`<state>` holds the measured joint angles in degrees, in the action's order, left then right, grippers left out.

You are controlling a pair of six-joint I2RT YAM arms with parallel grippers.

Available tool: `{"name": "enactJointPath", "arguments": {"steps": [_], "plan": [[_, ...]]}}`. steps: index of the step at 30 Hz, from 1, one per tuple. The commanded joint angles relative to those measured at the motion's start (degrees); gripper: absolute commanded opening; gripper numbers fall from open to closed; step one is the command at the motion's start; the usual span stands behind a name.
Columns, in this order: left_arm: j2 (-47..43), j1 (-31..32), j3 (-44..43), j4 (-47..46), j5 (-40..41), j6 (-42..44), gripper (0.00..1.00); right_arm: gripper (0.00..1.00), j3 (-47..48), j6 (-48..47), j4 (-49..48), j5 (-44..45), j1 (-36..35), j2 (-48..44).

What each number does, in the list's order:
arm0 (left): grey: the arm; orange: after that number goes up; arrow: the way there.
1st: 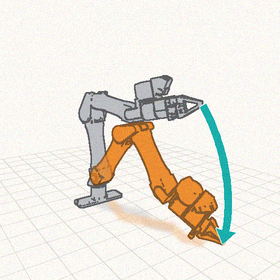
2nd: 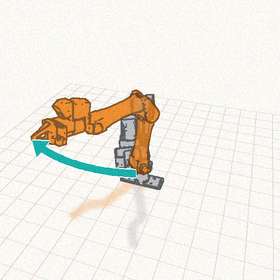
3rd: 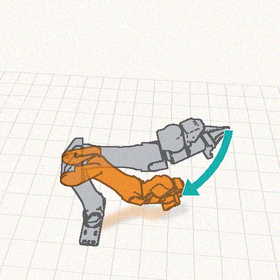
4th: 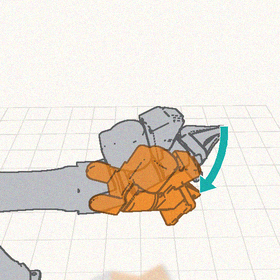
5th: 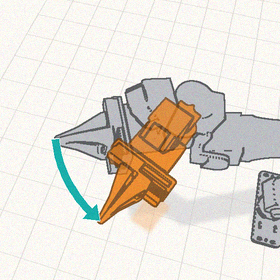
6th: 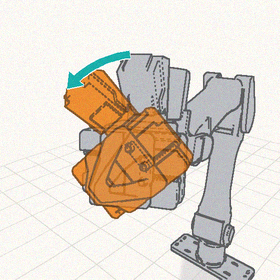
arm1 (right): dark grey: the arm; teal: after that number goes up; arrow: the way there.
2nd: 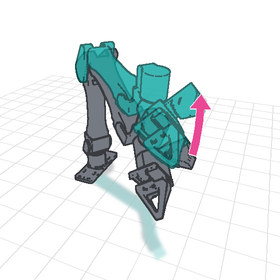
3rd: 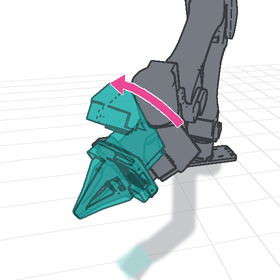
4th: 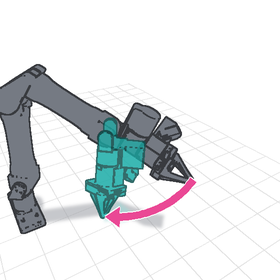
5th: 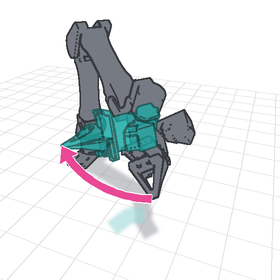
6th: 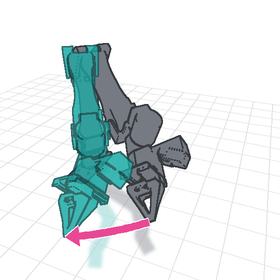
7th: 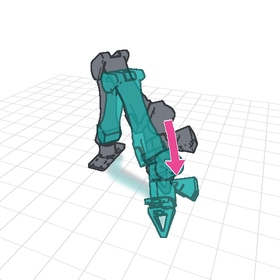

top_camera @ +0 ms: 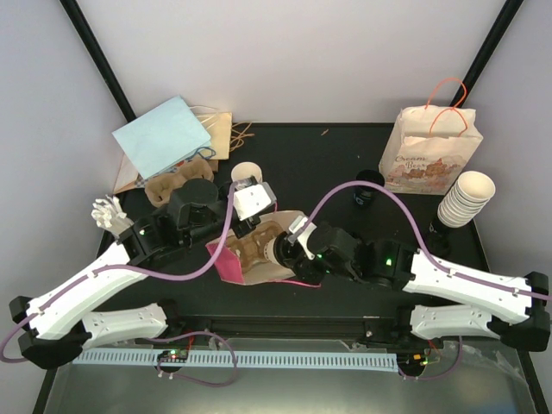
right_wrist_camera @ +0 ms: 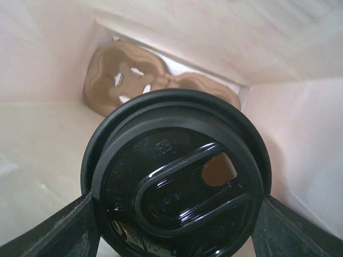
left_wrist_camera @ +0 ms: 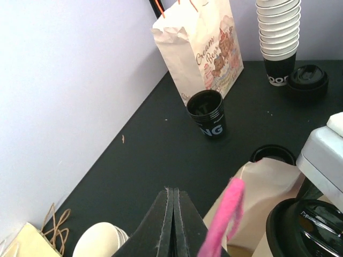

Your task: Pack the takeout coffee

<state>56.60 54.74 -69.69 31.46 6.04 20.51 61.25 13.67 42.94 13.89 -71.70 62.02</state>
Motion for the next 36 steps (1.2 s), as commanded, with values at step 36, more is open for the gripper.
{"name": "enactJointPath", "arguments": {"steps": [36], "plan": [[-1.62, 1.67, 11.23, -8.39, -21.86, -13.61, 0.02, 0.57, -10.23, 9.49, -3.02, 7.45, -6.03, -11.14]]}}
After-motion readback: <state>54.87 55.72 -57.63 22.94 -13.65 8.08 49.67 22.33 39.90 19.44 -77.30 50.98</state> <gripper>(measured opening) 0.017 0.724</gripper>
